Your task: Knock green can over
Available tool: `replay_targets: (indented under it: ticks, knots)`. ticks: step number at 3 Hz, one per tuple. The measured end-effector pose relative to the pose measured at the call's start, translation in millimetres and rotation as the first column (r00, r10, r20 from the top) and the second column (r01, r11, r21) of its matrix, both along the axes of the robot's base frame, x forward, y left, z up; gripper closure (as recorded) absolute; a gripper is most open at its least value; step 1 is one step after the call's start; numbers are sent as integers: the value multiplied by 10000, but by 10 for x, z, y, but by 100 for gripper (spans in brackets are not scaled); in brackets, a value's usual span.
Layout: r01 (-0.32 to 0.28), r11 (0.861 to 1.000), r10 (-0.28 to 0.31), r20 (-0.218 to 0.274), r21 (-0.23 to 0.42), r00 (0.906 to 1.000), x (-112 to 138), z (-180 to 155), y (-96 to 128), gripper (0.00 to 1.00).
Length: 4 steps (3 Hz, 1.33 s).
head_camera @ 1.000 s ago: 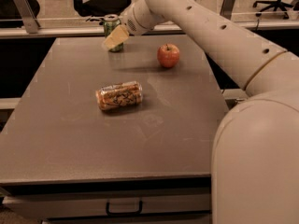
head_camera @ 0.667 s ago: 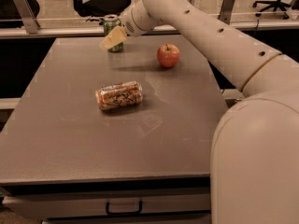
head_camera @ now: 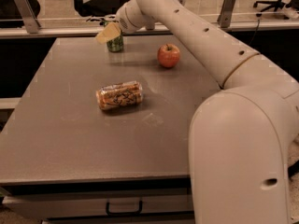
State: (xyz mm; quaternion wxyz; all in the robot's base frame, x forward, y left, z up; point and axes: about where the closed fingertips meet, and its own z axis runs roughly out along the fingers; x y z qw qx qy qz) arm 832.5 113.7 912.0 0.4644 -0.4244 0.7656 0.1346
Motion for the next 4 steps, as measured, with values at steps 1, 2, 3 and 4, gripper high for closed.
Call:
replay_targets:
  ticks: [1, 2, 3, 4]
  knots:
    - [-1, 9999, 2, -73, 137, 10000, 96, -3, 87, 0]
    - [-214, 9996, 219, -256, 200, 9994, 121, -40, 182, 26]
    - [-348, 9992, 356, -371, 218, 9987, 119, -63, 223, 50]
    - [-606, 9981, 600, -393, -140, 9974, 55, 5, 218, 72]
